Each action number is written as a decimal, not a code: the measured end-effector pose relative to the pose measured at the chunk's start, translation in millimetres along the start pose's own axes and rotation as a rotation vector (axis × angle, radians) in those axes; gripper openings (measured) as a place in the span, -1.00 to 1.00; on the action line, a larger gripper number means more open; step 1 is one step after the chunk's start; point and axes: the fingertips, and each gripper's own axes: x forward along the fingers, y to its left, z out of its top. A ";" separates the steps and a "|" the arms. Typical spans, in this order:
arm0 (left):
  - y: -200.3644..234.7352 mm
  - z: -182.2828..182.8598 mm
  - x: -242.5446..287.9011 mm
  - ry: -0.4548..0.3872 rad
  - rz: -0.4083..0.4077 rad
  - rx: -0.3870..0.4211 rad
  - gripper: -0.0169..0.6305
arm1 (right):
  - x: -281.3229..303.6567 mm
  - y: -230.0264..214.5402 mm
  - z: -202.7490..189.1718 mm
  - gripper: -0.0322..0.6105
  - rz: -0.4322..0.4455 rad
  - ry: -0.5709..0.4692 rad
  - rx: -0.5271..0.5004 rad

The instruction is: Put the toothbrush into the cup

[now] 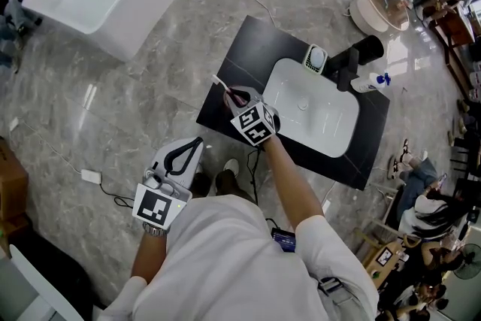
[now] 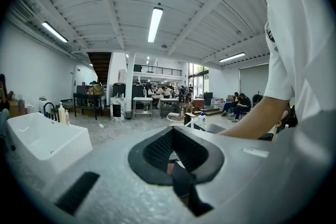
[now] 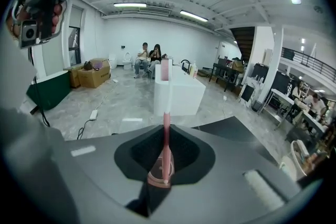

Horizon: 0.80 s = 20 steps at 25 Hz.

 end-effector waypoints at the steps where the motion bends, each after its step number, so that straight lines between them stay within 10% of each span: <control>1: 0.1 0.4 0.0 -0.001 0.001 0.002 -0.94 | 1.6 0.4 -2.3 -0.77 0.002 0.015 -0.001; 20: 2.8 2.3 -0.3 -0.010 -0.002 0.002 -0.94 | -8.6 -0.1 1.9 -0.69 -0.014 0.040 0.006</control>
